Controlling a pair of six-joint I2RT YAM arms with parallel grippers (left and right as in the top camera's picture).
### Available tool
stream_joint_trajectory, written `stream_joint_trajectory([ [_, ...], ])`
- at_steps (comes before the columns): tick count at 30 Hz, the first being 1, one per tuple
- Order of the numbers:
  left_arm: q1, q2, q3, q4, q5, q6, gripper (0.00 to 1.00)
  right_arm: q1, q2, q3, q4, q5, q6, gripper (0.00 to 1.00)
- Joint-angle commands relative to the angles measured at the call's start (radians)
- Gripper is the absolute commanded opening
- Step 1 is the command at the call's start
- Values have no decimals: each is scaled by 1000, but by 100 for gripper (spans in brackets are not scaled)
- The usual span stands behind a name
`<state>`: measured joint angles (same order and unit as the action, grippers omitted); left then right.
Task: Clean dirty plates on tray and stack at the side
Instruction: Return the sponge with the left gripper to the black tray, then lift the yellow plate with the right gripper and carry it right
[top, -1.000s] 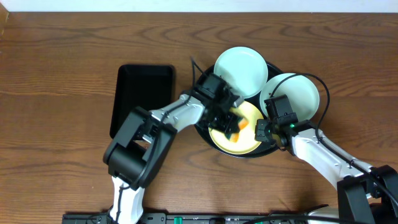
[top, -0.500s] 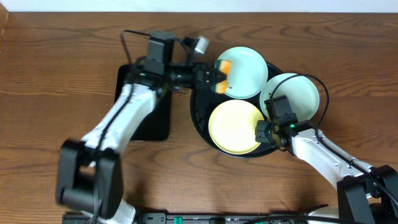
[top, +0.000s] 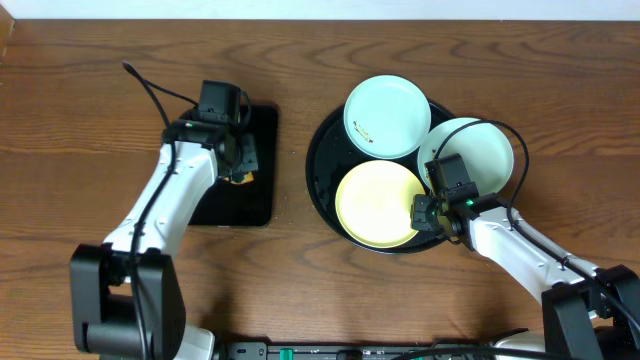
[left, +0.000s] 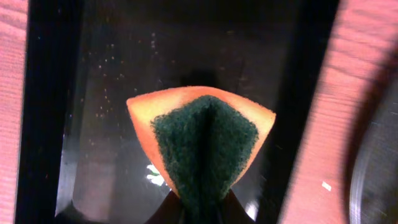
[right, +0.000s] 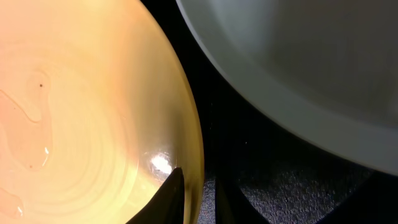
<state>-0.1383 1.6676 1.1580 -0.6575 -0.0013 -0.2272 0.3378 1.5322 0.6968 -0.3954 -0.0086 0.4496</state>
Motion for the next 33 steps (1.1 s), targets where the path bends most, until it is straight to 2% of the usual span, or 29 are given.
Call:
stream_joint_trajectory([
  [1, 3, 66, -54, 48, -71, 16, 28, 4, 0, -3, 0, 0, -3, 19],
  [2, 4, 83, -58, 61, -71, 17, 52, 4, 0, -3, 0, 0, -3, 22],
  [3, 5, 104, -58, 70, -71, 17, 74, 4, 0, -3, 0, 0, -2, 29],
  [5, 7, 128, -58, 85, -71, 17, 84, 4, 0, -3, 0, 0, -3, 33],
  [8, 9, 138, -58, 88, -71, 17, 86, 4, 0, -3, 3, 0, -3, 29],
  [9, 9, 138, -58, 87, -71, 17, 86, 4, 0, -3, 11, 0, -3, 22],
  [10, 9, 138, -58, 87, -71, 17, 86, 4, -1, -1, 19, 0, -6, 10],
  [12, 9, 138, -58, 87, -71, 17, 87, 3, -22, 29, -2, 0, -47, 1],
  [18, 9, 138, -58, 87, -71, 17, 87, 3, -161, 132, -83, 27, -125, 1],
  [22, 9, 138, -58, 87, -71, 17, 87, 4, -241, 182, -111, 74, -229, 1],
  [26, 9, 138, -58, 87, -71, 17, 88, 13, -302, 246, -153, 222, -297, 1],
  [29, 9, 138, -58, 87, -71, 17, 88, 41, -327, 281, -156, 325, -400, 1],
  [33, 9, 138, -58, 87, -71, 17, 88, 144, -332, 328, -137, 570, -534, 1],
])
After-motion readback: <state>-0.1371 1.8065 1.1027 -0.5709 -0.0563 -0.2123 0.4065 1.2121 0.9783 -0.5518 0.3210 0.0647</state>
